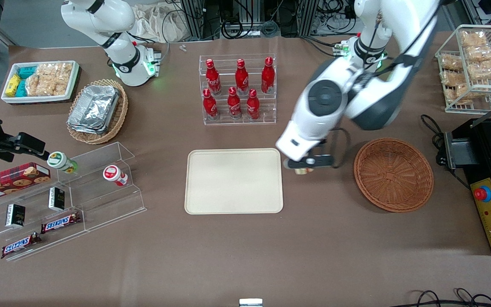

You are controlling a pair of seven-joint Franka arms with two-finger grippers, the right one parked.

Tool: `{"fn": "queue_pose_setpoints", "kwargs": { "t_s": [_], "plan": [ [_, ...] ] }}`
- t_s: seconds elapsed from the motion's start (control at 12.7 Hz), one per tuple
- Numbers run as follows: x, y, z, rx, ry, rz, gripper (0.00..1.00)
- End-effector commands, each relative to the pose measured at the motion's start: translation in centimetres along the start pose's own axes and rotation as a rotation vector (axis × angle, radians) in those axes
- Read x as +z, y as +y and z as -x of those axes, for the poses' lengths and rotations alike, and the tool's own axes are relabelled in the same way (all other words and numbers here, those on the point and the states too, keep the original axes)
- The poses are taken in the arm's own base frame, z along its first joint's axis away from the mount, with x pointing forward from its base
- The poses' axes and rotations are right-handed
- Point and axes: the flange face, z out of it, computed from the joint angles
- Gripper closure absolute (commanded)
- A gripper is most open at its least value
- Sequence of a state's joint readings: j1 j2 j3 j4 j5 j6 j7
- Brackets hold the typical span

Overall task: Place sandwich from basket to tray
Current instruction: 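Carry the held sandwich with the left gripper over the cream tray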

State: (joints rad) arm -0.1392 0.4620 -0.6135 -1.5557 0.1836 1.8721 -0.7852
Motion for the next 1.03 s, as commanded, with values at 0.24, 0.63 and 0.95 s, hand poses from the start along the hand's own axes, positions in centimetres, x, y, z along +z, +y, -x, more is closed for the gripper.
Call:
{"fn": "queue_pose_setpoints", "kwargs": {
  "t_s": [0.24,0.63,0.95],
  "plan": [
    [10.5,2.8,-2.7,0.036,-0.016,0.05,1.0],
    [16.6,4.6,-3.1,0.138,0.057,0.034,1.0],
    [17.6,4.8,-3.4,0.145,0.082,0.054,0.66]
  ]
}}
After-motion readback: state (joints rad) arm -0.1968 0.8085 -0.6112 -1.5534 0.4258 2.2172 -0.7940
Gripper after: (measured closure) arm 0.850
